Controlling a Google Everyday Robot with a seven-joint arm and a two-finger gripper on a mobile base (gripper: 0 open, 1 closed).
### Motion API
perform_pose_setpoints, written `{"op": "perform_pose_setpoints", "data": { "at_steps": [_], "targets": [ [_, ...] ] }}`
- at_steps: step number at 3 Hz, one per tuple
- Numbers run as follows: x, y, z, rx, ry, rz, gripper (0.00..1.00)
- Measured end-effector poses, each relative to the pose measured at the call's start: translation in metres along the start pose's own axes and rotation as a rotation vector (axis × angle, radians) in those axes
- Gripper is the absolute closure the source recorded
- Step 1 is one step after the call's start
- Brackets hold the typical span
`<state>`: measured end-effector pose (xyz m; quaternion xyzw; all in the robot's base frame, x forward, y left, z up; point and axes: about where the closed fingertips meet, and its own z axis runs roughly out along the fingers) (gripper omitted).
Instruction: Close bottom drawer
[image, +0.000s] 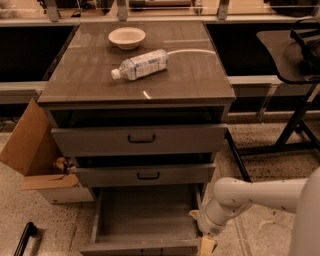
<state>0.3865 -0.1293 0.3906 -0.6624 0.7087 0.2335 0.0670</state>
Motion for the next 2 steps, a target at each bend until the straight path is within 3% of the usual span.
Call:
{"op": "perform_pose_setpoints", "data": {
  "at_steps": [1, 2],
  "targets": [
    [0.035, -0.003, 0.053, -0.045, 0.035, 0.023, 0.02],
    [0.056, -0.006, 0.082, -0.062, 0.044, 0.055, 0.23]
  ]
}}
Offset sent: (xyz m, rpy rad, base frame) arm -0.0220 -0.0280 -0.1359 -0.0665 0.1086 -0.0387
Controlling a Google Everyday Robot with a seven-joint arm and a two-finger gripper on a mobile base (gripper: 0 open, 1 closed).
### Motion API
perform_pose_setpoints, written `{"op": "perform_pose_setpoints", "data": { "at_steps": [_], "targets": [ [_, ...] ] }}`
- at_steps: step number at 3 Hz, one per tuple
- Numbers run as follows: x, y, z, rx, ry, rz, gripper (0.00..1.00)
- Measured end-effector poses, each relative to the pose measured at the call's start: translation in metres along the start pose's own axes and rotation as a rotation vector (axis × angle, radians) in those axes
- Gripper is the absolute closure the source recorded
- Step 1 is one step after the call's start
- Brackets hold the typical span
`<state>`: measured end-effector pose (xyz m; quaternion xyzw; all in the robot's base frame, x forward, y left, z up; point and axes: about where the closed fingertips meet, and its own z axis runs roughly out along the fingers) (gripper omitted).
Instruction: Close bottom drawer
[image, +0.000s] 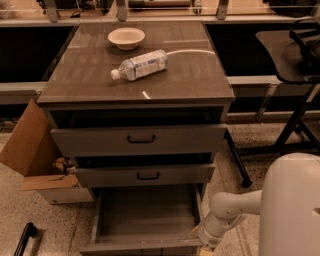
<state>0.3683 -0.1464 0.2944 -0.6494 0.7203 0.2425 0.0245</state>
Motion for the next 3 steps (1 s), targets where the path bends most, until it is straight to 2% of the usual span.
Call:
{"op": "perform_pose_setpoints", "data": {
  "at_steps": [1, 3],
  "targets": [
    [0.0153, -0.0102, 0.0156, 0.027, -0.033, 0.040, 0.47],
    [0.0149, -0.0078, 0.0188, 0.019, -0.034, 0.040, 0.93]
  ]
}}
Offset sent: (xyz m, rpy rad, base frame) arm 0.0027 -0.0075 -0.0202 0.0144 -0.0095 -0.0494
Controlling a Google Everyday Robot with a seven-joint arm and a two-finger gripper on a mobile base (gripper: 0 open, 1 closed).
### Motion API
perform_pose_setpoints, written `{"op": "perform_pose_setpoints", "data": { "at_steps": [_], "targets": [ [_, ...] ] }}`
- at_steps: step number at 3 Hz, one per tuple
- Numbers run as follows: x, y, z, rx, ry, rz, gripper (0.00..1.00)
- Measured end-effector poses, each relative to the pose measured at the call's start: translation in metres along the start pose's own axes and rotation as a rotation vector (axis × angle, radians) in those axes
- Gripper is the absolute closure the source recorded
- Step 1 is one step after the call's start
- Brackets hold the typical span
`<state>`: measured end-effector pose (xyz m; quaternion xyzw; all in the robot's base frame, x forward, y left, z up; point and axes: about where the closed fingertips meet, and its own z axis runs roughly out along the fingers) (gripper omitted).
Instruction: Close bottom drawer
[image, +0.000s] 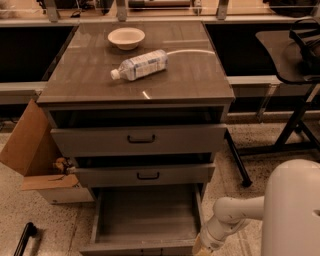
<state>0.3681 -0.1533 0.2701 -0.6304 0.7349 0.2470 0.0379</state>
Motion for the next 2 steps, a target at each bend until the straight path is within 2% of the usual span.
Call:
{"op": "perform_pose_setpoints", "data": {
  "at_steps": [1, 2],
  "targets": [
    [0.013, -0.011, 0.024, 0.006, 0.007, 0.024, 1.00],
    [0.030, -0.029, 0.058, 0.031, 0.012, 0.043, 1.00]
  ]
}}
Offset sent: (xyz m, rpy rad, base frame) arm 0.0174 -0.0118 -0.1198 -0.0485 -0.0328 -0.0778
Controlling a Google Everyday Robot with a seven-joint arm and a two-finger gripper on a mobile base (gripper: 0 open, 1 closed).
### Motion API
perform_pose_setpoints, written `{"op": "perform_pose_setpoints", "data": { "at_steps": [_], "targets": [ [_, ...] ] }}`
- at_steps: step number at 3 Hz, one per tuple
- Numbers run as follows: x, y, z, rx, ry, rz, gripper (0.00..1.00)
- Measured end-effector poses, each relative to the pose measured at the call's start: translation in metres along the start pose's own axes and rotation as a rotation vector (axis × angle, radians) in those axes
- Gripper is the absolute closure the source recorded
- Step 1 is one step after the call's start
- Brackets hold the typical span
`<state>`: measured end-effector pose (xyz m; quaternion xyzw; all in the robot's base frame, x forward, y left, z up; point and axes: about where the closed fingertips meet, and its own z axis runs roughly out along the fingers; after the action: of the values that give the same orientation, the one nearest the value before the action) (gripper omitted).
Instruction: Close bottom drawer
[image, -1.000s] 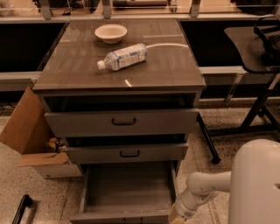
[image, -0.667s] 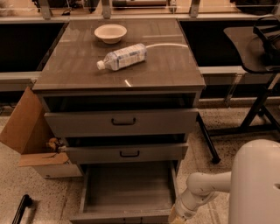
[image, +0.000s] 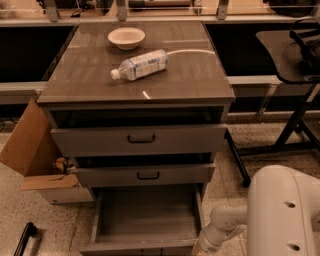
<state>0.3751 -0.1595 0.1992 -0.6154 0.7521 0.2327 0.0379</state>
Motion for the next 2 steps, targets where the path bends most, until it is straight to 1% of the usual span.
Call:
{"op": "perform_pose_setpoints", "data": {
  "at_steps": [1, 2],
  "targets": [
    [0.0101, -0.0171, 0.0241, 0.035, -0.005, 0.003, 1.00],
    [0.0104, -0.0262, 0.0338, 0.106, -0.013, 0.008, 1.00]
  ]
}}
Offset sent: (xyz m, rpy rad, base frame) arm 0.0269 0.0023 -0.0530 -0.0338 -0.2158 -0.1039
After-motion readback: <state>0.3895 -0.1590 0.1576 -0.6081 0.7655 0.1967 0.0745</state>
